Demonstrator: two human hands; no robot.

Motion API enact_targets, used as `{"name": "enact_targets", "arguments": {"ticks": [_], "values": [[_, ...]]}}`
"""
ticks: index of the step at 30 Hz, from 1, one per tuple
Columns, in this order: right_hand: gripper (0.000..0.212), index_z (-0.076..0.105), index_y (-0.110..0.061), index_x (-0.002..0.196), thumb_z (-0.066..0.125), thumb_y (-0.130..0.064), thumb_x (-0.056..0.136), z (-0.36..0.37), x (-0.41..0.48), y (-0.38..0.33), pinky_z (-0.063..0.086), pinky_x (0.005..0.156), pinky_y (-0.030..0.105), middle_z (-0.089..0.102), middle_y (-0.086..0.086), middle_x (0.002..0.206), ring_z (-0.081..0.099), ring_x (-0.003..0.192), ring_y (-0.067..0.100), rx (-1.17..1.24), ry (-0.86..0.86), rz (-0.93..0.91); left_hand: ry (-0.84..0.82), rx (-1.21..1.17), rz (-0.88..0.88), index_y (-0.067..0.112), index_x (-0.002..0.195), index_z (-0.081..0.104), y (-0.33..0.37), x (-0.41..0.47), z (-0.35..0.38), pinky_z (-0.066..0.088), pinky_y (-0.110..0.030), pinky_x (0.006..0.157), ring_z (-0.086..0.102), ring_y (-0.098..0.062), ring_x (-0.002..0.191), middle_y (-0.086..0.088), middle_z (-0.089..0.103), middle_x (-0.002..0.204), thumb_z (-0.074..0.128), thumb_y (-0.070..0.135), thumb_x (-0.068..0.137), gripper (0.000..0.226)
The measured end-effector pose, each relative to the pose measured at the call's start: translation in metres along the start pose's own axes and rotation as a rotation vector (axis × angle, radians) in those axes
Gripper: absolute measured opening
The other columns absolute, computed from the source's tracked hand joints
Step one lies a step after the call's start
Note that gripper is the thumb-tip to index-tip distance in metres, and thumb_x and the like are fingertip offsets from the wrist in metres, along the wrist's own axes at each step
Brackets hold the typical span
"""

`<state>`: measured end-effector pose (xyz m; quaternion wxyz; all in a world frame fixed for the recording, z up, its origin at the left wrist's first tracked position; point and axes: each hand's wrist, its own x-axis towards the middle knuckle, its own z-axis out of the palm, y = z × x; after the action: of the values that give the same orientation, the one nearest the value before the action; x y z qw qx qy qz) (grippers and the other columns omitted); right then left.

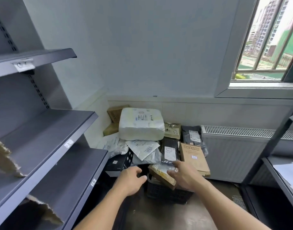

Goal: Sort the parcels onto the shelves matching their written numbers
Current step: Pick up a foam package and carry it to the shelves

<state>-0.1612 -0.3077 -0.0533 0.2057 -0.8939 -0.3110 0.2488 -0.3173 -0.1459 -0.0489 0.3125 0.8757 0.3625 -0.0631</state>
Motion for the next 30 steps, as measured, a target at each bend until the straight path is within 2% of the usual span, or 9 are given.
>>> {"name": "enact_targets", "arguments": {"ticks": [6,13,17,21,24,27,30], "values": [[0.061,0.038,-0.016,0.153,0.052,-0.046,0.101,-0.013,0.091,-0.014,0.041,0.106,0.035,0.048,0.007,0.151,0.047,0.136,0.025,-0.092,0.014,0.016,0.029,0.001,-0.001,0.024,0.136,0.056,-0.008,0.105,-0.033,0.046,-0.029,0.100,0.056,-0.017,0.121,0.002,0.059,0.136,0.060,0.045,0.093,0.048],[0.048,0.052,-0.012,0.137,0.053,-0.042,0.101,-0.041,0.192,-0.046,0.047,0.102,0.038,0.059,0.008,0.139,0.055,0.126,0.026,-0.153,0.054,0.006,0.051,-0.009,0.005,0.021,0.139,0.053,-0.013,0.212,-0.085,0.043,-0.025,0.097,0.054,-0.019,0.125,-0.002,0.056,0.141,0.058,0.043,0.096,0.049],[0.046,0.054,-0.014,0.134,0.053,-0.044,0.100,-0.042,0.231,-0.050,0.047,0.088,0.034,0.062,0.007,0.134,0.058,0.119,0.026,-0.164,0.012,0.022,0.065,-0.051,-0.024,0.018,0.143,0.050,-0.019,0.249,-0.100,0.042,-0.027,0.102,0.053,-0.020,0.128,-0.004,0.053,0.144,0.059,0.040,0.096,0.052],[0.051,0.054,-0.022,0.137,0.055,-0.050,0.094,-0.036,0.278,-0.040,0.052,0.095,0.038,0.063,-0.001,0.133,0.060,0.112,0.019,-0.098,-0.003,0.036,0.125,-0.073,-0.061,0.017,0.146,0.046,-0.026,0.279,-0.111,0.042,-0.028,0.099,0.051,-0.022,0.128,-0.006,0.051,0.145,0.054,0.033,0.099,0.050],[0.058,0.043,-0.012,0.146,0.054,-0.044,0.099,-0.041,0.302,-0.040,0.047,0.100,0.036,0.055,0.008,0.142,0.056,0.122,0.024,-0.072,-0.018,0.072,0.163,-0.104,-0.090,0.016,0.148,0.043,-0.030,0.297,-0.115,0.040,-0.028,0.102,0.049,-0.022,0.130,-0.006,0.048,0.148,0.053,0.032,0.099,0.052],[0.069,0.031,-0.010,0.154,0.054,-0.045,0.100,-0.044,0.338,-0.037,0.043,0.107,0.037,0.045,0.012,0.152,0.050,0.133,0.027,0.029,-0.012,0.122,0.203,-0.153,-0.150,0.016,0.150,0.039,-0.030,0.323,-0.119,0.040,-0.031,0.102,0.047,-0.023,0.132,-0.007,0.044,0.150,0.054,0.038,0.099,0.057],[0.070,0.029,-0.011,0.155,0.055,-0.046,0.100,-0.045,0.372,-0.032,0.043,0.104,0.035,0.045,0.011,0.153,0.051,0.133,0.028,0.117,-0.007,0.164,0.240,-0.175,-0.195,0.012,0.147,0.041,-0.028,0.347,-0.121,0.039,-0.026,0.093,0.049,-0.024,0.128,-0.008,0.048,0.145,0.055,0.038,0.099,0.056]]}}
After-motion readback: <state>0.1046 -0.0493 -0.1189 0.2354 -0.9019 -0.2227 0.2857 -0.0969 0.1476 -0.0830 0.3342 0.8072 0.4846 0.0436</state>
